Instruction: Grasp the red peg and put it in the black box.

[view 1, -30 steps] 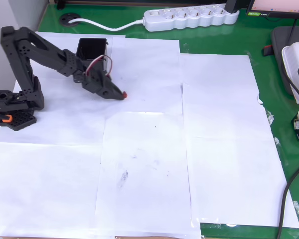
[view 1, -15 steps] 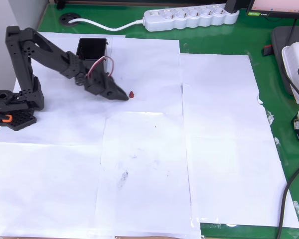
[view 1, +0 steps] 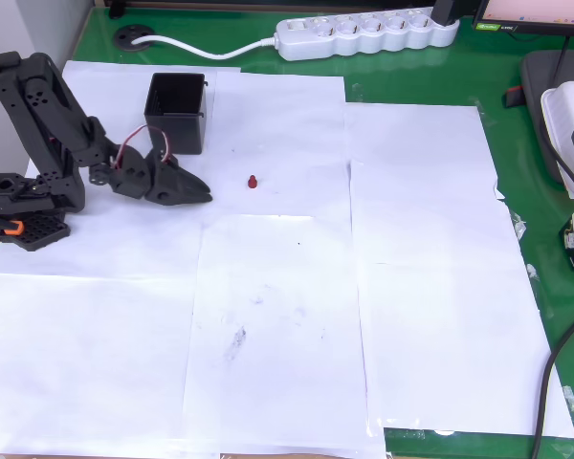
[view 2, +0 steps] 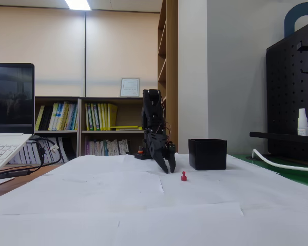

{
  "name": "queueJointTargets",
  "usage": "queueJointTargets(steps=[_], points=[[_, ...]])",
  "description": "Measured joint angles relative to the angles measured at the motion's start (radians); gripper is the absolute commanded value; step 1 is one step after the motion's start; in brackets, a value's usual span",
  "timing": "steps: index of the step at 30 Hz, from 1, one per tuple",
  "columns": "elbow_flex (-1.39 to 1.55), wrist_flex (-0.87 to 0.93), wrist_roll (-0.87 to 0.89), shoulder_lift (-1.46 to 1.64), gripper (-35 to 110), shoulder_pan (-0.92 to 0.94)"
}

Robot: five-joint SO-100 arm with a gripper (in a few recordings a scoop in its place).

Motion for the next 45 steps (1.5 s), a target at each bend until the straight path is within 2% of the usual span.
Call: queueJointTargets(steps=[4, 6, 8, 16, 25, 34, 45], points=[[0.037, -0.006, 0.069, 0.021, 4, -0.044], [0.069, -0.021, 0.083, 0.06, 12, -0.054], [0.114, -0.038, 0.1, 0.104, 14, -0.055], [0.187, -0.199, 0.018, 0.287, 25, -0.041], [0.262, -0.279, -0.12, 0.414, 25, 0.005], [0.342, -0.393, -0.132, 0.552, 25, 0.043], [0.43, -0.431, -0.118, 0.643, 25, 0.046]])
